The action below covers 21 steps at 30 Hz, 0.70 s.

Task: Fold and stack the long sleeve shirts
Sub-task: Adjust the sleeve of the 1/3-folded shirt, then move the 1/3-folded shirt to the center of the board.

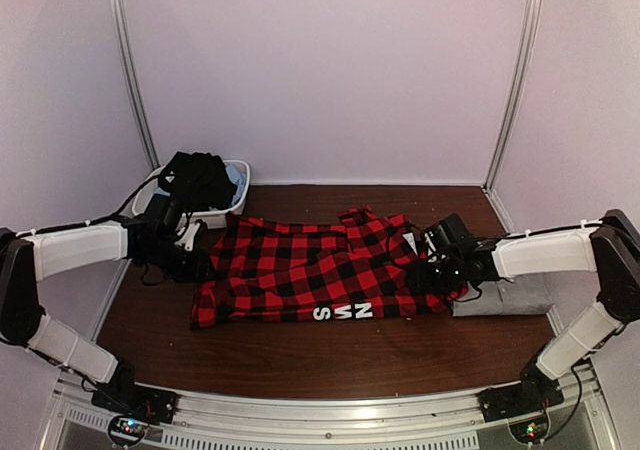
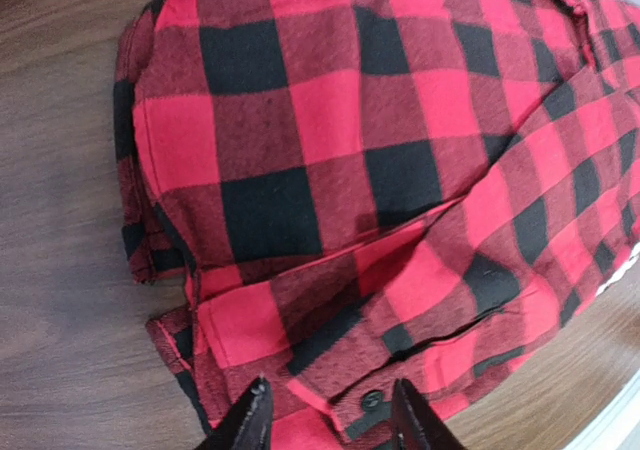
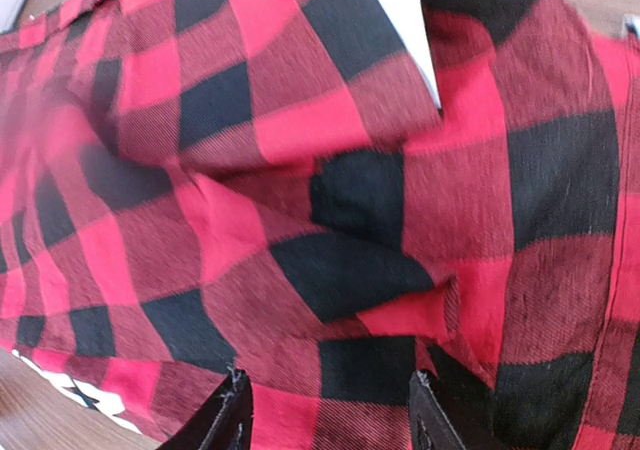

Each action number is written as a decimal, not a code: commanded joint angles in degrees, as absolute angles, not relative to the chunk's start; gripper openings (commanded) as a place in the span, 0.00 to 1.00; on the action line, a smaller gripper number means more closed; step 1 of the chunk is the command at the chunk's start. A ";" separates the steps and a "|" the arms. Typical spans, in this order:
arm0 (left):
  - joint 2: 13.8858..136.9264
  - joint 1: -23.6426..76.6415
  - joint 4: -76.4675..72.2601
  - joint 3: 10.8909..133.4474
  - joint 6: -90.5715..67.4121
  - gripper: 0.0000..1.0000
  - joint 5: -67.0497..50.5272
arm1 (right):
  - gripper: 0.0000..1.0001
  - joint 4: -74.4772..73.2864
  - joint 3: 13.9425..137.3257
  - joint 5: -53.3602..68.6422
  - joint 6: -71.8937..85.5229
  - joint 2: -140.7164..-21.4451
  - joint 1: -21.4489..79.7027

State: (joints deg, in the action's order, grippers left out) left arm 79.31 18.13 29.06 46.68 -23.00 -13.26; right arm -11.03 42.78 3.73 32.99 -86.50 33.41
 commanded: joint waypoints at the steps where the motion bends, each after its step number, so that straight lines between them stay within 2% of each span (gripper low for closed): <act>1: 75.58 17.75 21.27 46.17 -22.68 0.47 -18.49 | 0.54 -10.52 46.20 1.62 31.16 -85.97 33.81; 6: 77.24 18.12 9.07 41.67 -26.63 0.55 -28.59 | 0.54 -9.82 49.60 1.90 30.13 -89.03 33.82; 16: 86.29 25.01 0.43 39.46 -29.36 0.56 -28.52 | 0.54 -8.81 53.17 2.51 28.99 -96.30 33.77; 21: 90.43 27.92 -0.56 38.95 -29.64 0.56 -24.48 | 0.53 -11.97 53.23 -3.03 28.43 -99.57 33.43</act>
State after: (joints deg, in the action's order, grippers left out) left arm 88.12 26.24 3.03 39.72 -28.86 -27.14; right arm -9.52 52.16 2.15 29.69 -97.56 33.52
